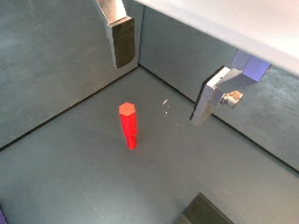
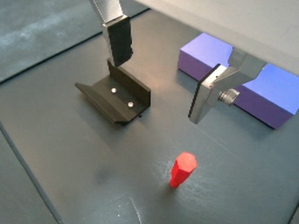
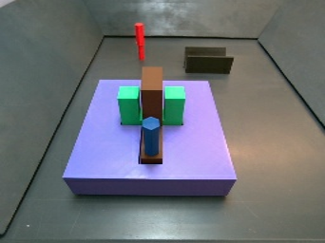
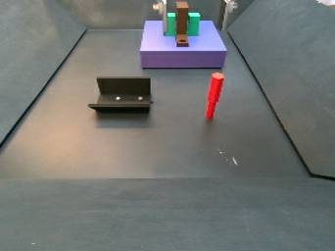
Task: Pick up the red object. Move up. Move to above the board. Insert the red object.
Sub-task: Pick up the red object.
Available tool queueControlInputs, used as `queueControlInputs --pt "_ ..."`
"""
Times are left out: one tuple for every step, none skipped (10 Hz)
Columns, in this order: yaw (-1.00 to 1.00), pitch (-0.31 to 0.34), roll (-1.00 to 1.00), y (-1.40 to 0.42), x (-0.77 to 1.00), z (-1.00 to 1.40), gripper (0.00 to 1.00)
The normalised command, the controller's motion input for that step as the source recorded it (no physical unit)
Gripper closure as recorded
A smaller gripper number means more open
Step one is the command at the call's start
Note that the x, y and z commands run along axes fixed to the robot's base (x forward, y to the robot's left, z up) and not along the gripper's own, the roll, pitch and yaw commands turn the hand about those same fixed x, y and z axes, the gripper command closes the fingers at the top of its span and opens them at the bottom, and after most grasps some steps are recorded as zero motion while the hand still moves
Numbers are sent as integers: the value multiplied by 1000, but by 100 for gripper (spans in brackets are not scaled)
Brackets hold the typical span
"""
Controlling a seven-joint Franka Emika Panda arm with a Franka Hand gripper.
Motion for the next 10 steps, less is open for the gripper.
queueControlInputs --pt "0 -7 0 0 -14 -51 0" --pt "-31 -103 0 0 -354 -220 0" --pt "-123 -164 0 31 -631 -426 0" --pt "-183 -206 -24 54 -714 -517 0" --pt "-200 -200 -59 34 -580 -520 0" --pt "-229 -164 -67 60 -343 -494 0" --pt "-223 -141 -49 71 -320 -486 0" --pt "-129 -140 -73 46 -149 -417 0" --pt "-43 -104 -41 49 0 -409 0" --pt "0 -66 0 26 83 -397 0"
